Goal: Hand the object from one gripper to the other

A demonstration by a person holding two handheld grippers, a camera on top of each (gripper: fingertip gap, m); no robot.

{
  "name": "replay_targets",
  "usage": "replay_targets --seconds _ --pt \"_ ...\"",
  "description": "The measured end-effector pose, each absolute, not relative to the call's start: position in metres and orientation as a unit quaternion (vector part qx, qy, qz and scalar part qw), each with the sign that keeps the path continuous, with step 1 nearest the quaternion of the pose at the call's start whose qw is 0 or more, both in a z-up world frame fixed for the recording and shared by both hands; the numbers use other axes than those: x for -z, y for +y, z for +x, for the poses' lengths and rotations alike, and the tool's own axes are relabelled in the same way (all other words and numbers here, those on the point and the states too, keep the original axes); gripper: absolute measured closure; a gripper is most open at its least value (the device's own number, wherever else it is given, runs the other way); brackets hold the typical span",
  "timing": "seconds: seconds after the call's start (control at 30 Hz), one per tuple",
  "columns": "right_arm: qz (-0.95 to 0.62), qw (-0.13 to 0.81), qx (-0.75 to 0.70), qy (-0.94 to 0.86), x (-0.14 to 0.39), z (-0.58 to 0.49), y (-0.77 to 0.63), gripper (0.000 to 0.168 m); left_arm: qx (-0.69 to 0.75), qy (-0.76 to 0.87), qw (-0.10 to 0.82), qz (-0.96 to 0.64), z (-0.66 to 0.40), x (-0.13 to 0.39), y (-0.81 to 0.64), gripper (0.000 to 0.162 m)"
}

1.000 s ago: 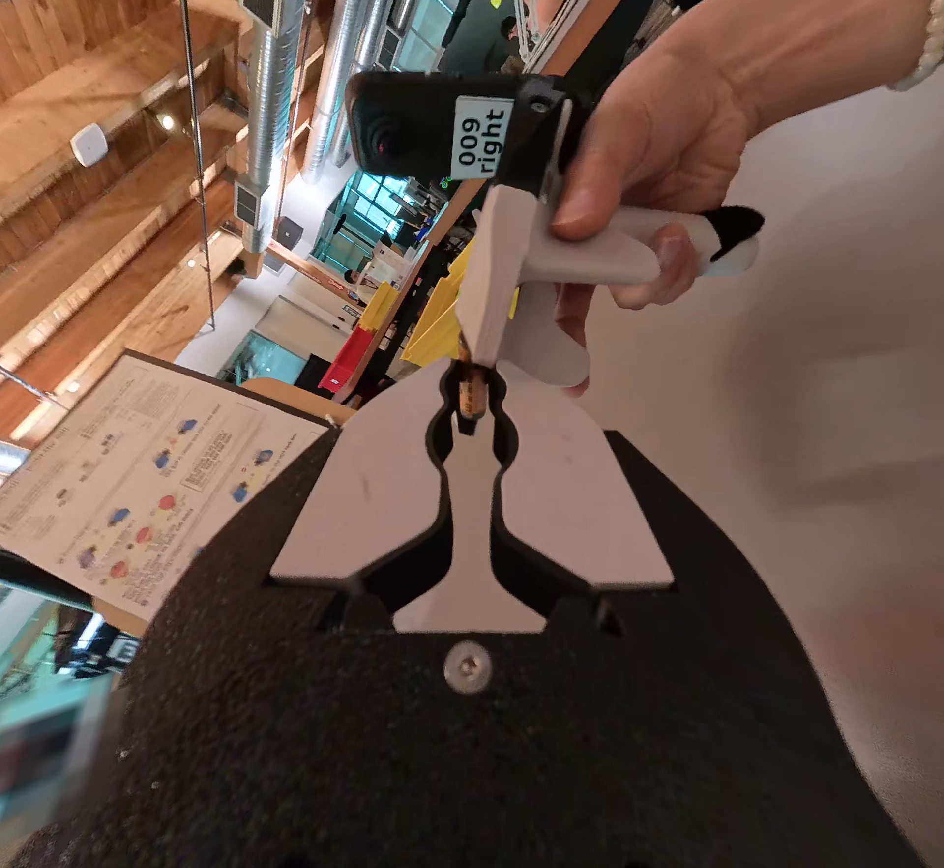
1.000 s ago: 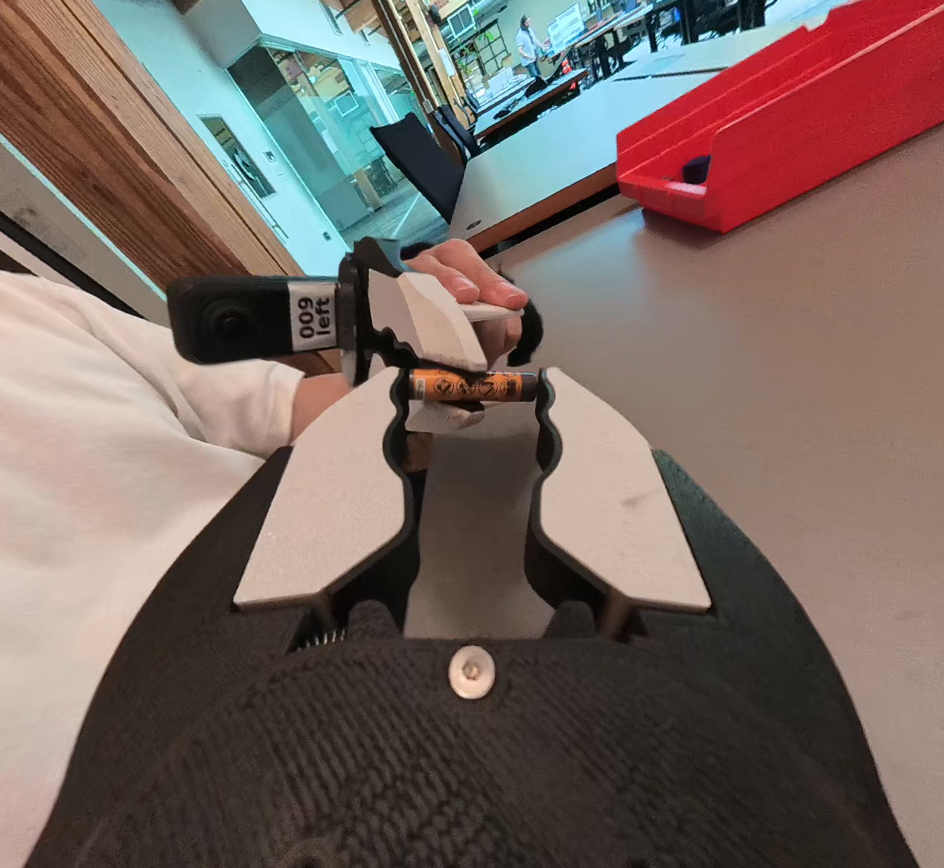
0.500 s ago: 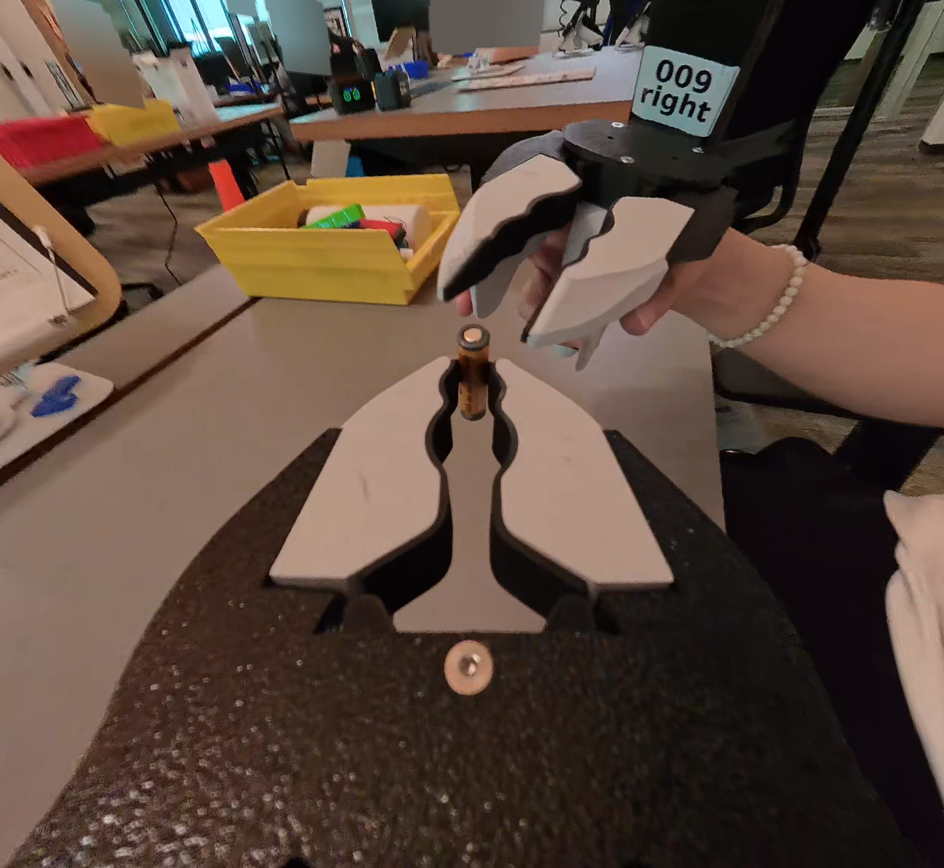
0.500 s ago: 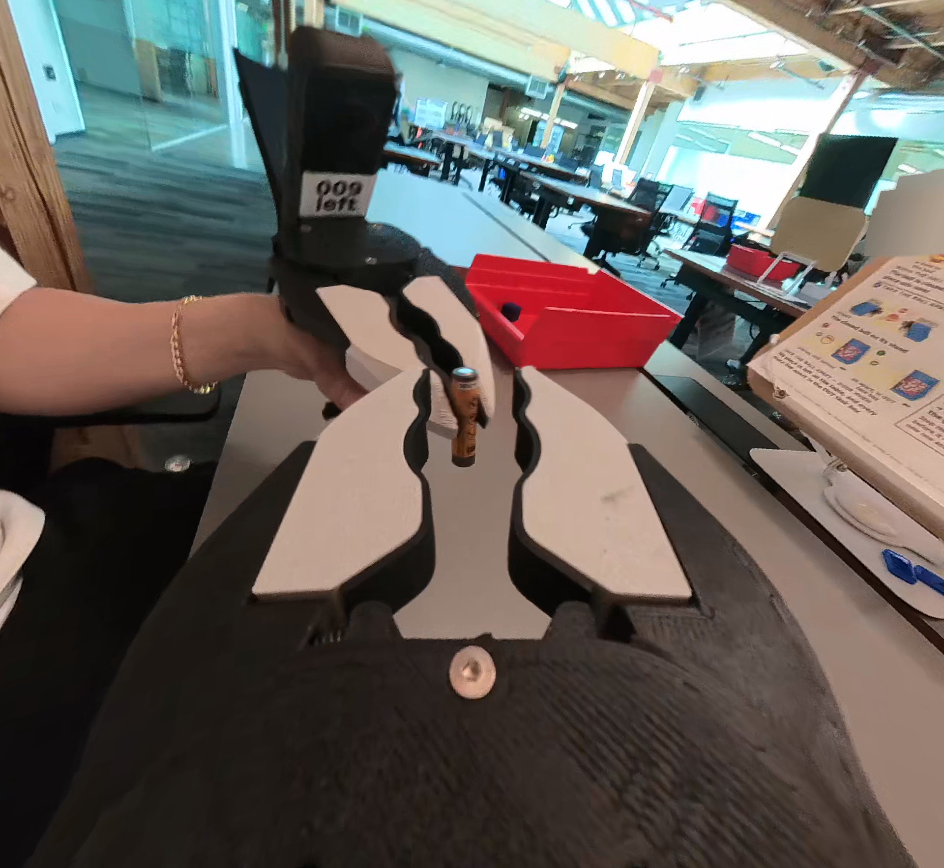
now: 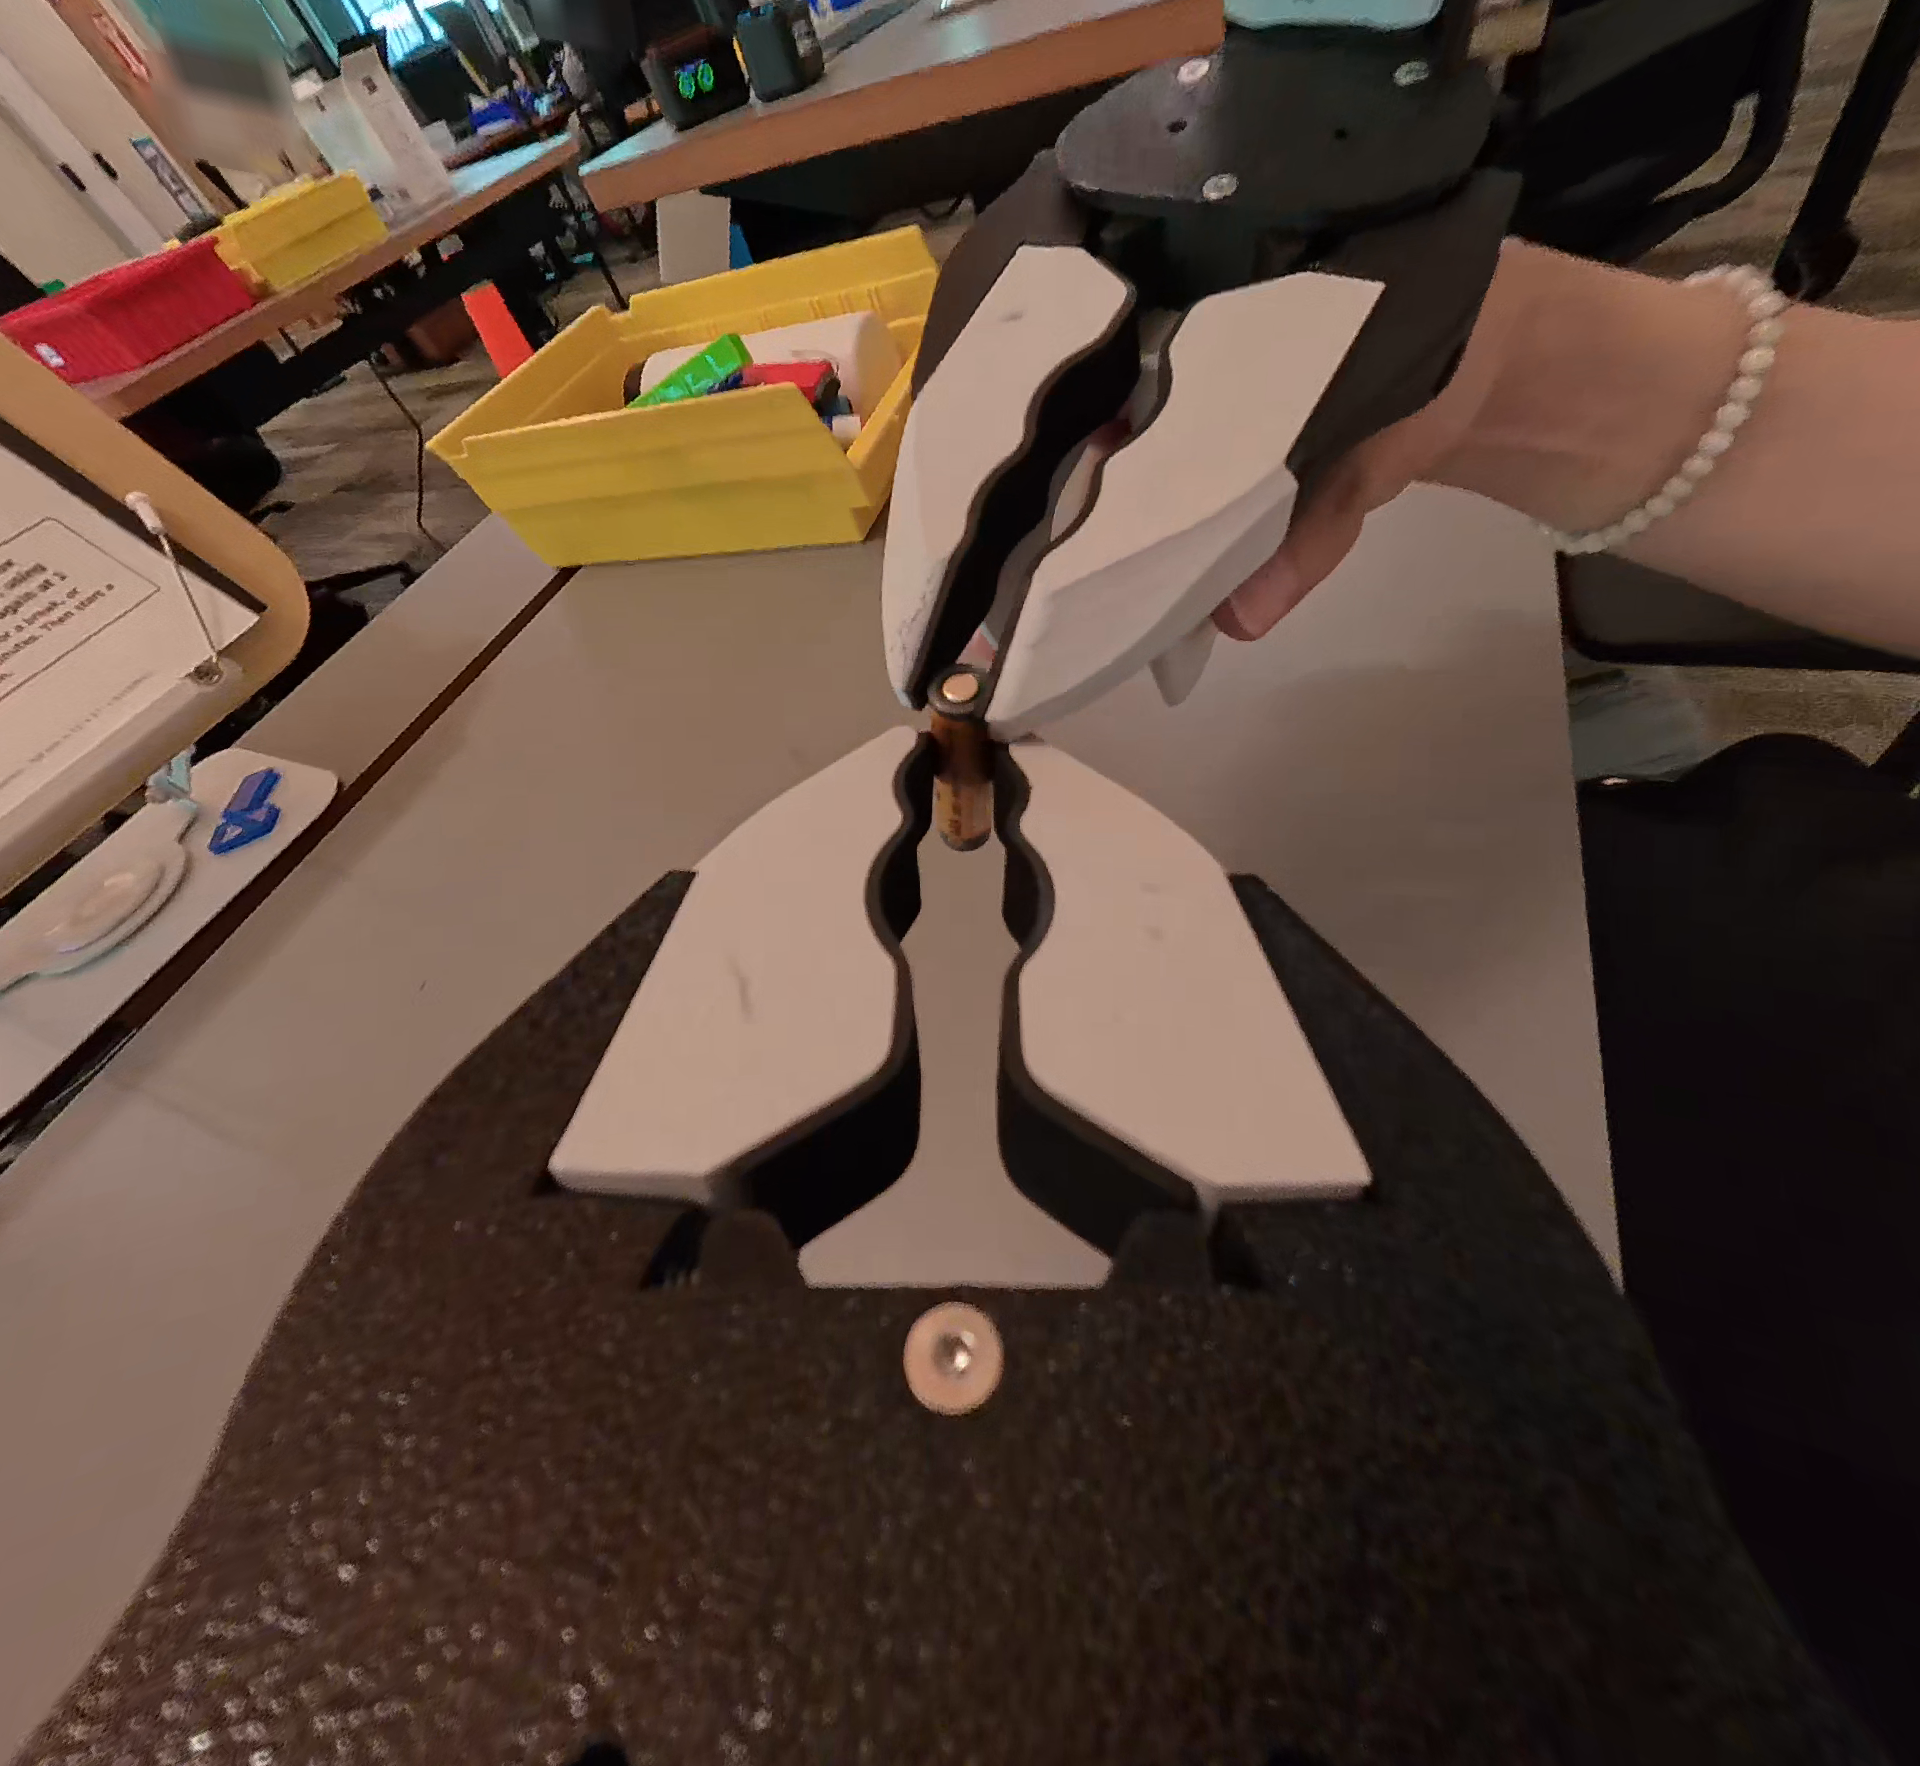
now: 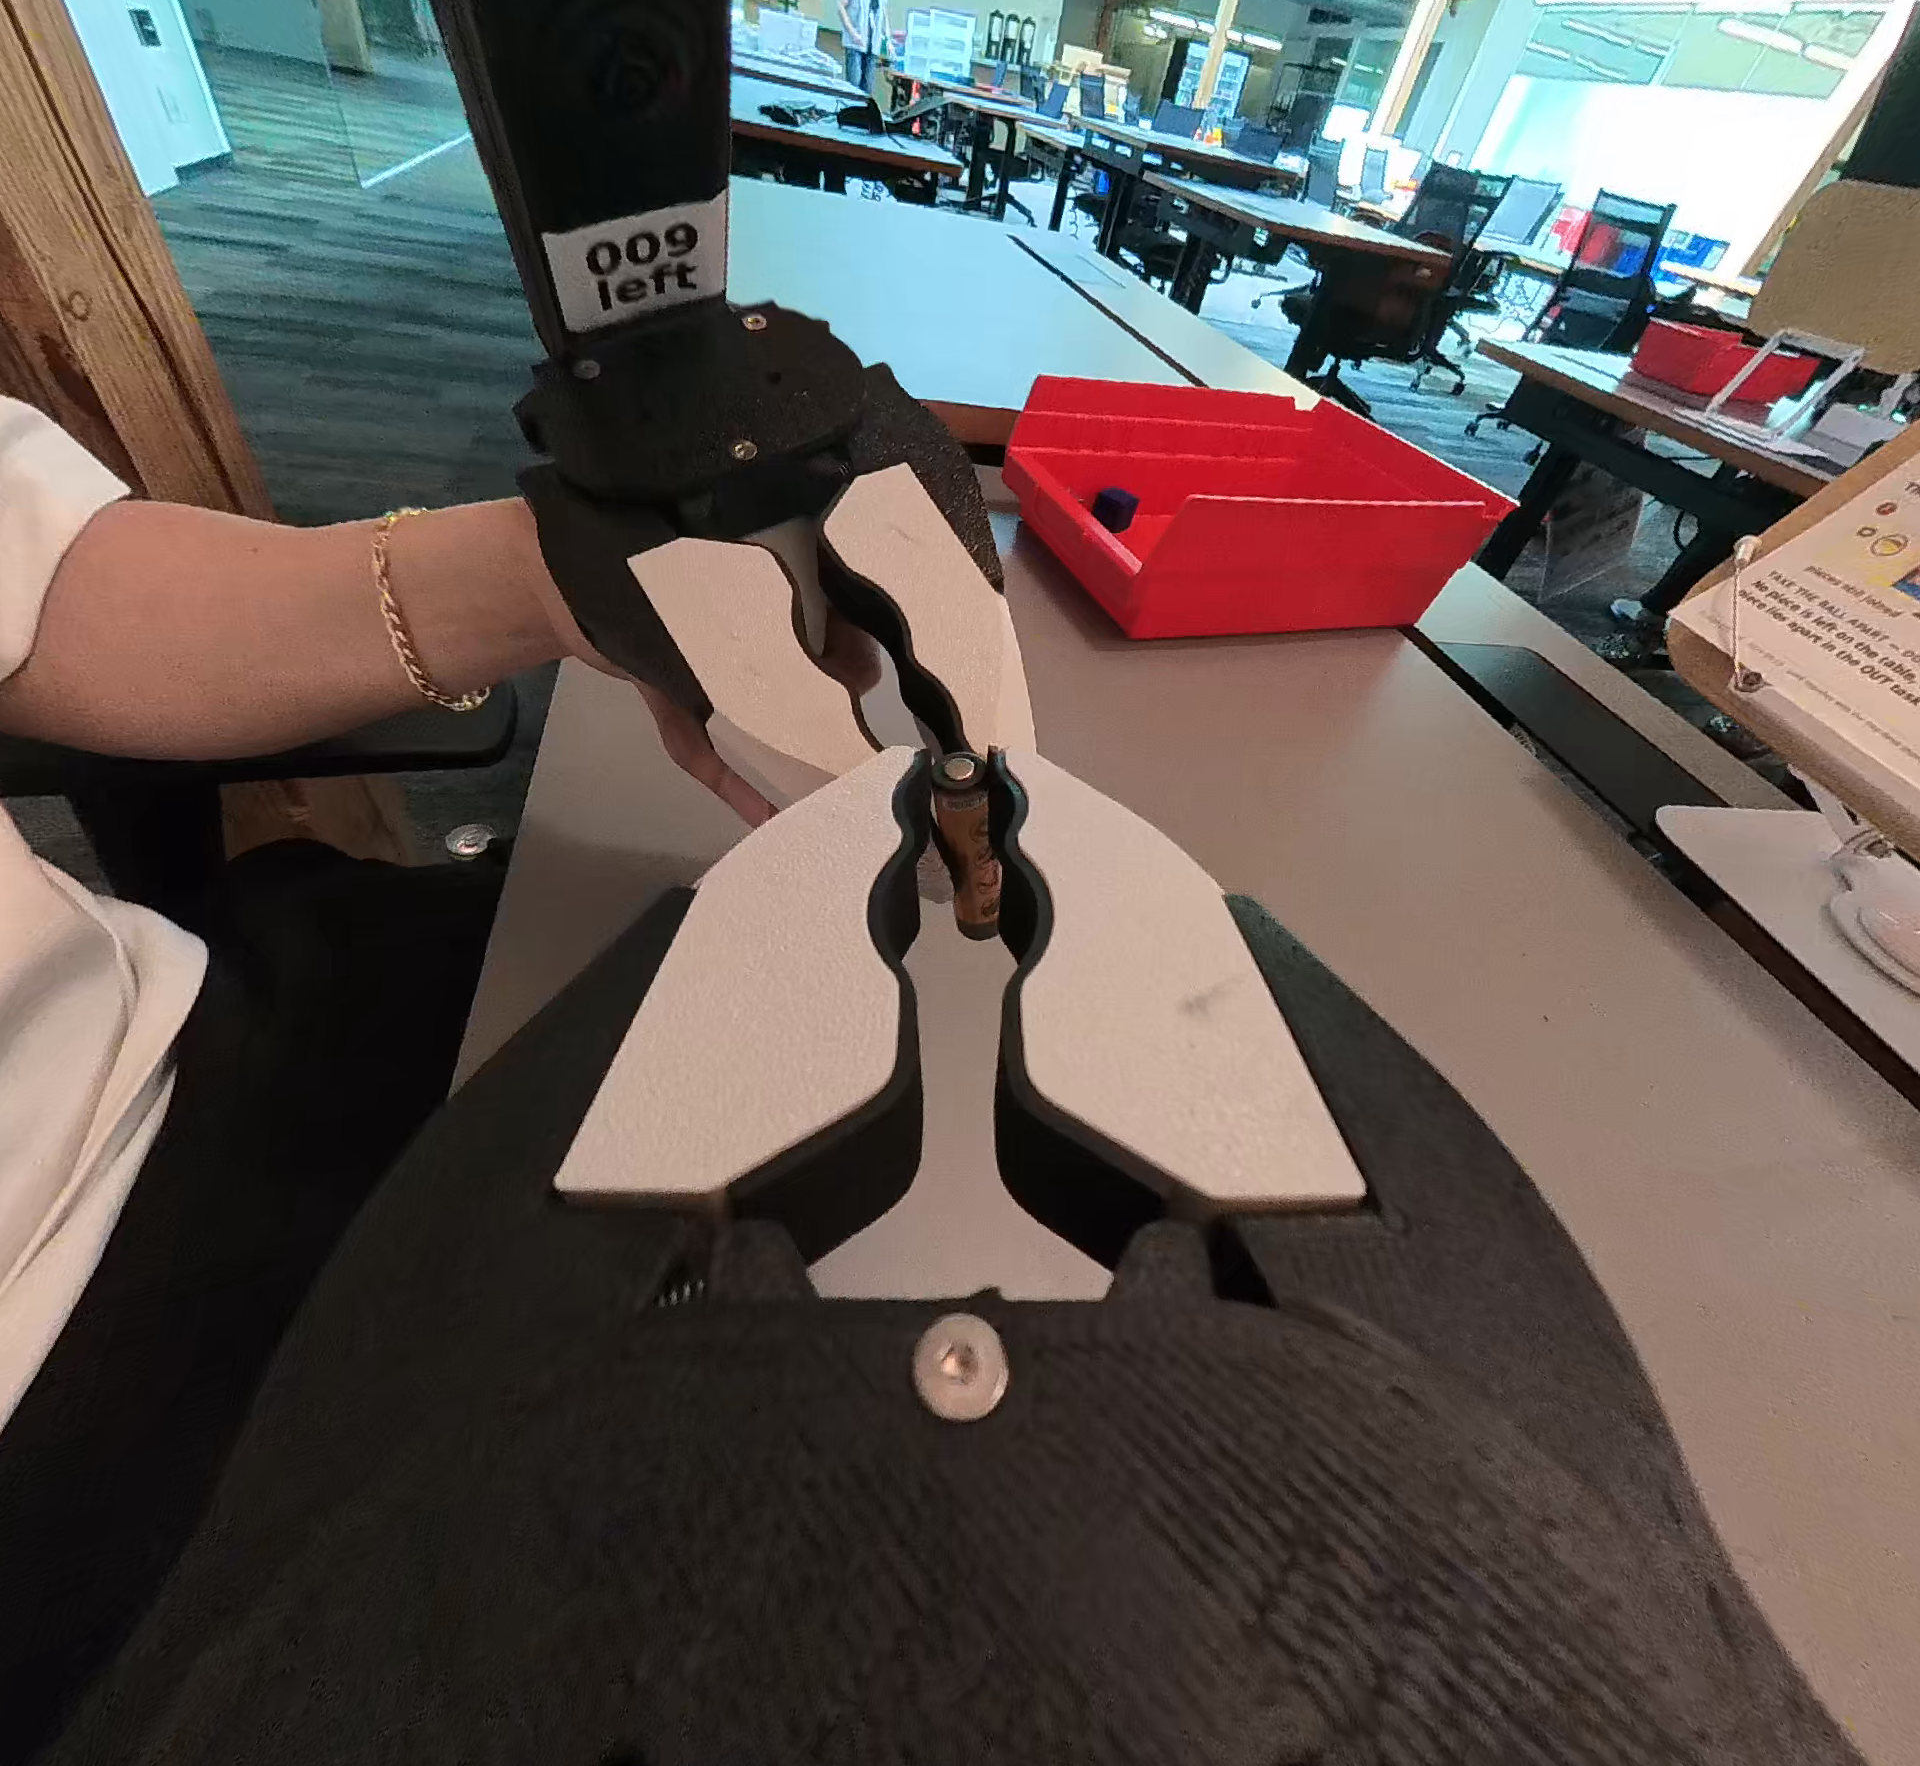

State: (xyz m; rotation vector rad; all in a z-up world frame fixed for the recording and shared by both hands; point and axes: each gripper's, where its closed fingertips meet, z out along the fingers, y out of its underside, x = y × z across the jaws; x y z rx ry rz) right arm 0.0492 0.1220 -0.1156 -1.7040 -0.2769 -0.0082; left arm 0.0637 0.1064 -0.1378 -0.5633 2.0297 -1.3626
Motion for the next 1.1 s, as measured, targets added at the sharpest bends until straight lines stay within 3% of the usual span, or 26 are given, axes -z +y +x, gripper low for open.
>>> replay_targets --seconds 0.1,0.17,0.23,0.43,0.57,0.63,0.77,0.87,1.1 --pt "-0.713 0.688 -0.049 -0.123 0.099 0.042 0.116 0.159 0.580 0.738 0.286 -0.190 0.054 0.121 0.100 0.151" --pt "-0.664 0.725 -0.126 -0.130 0.081 0.033 0.104 0.159 0.639 0.711 0.227 -0.185 0.043 0.110 0.097 0.133" --pt "-0.616 0.752 -0.186 -0.142 0.069 0.028 0.092 0.159 0.680 0.695 0.140 -0.186 0.032 0.105 0.096 0.128" --pt "-0.553 0.768 -0.227 -0.229 0.069 0.006 0.072 0.159 0.721 0.655 -0.131 -0.184 0.002 0.111 0.084 0.128" --pt "-0.550 0.760 -0.223 -0.265 0.075 -0.006 0.074 0.159 0.721 0.636 -0.220 -0.165 -0.008 0.119 0.072 0.133" --pt "-0.551 0.760 -0.228 -0.261 0.076 -0.006 0.075 0.158 0.730 0.623 -0.239 -0.148 -0.013 0.117 0.068 0.140" --pt "-0.547 0.766 -0.225 -0.250 0.075 -0.001 0.075 0.159 0.752 0.588 -0.261 -0.143 -0.012 0.109 0.070 0.140" --pt "-0.552 0.768 -0.220 -0.239 0.075 0.004 0.075 0.159 0.770 0.567 -0.252 -0.150 -0.006 0.104 0.075 0.152" --pt "-0.608 0.758 -0.164 -0.168 0.084 0.034 0.086 0.159 0.766 0.603 -0.094 -0.202 0.026 0.111 0.086 0.152"
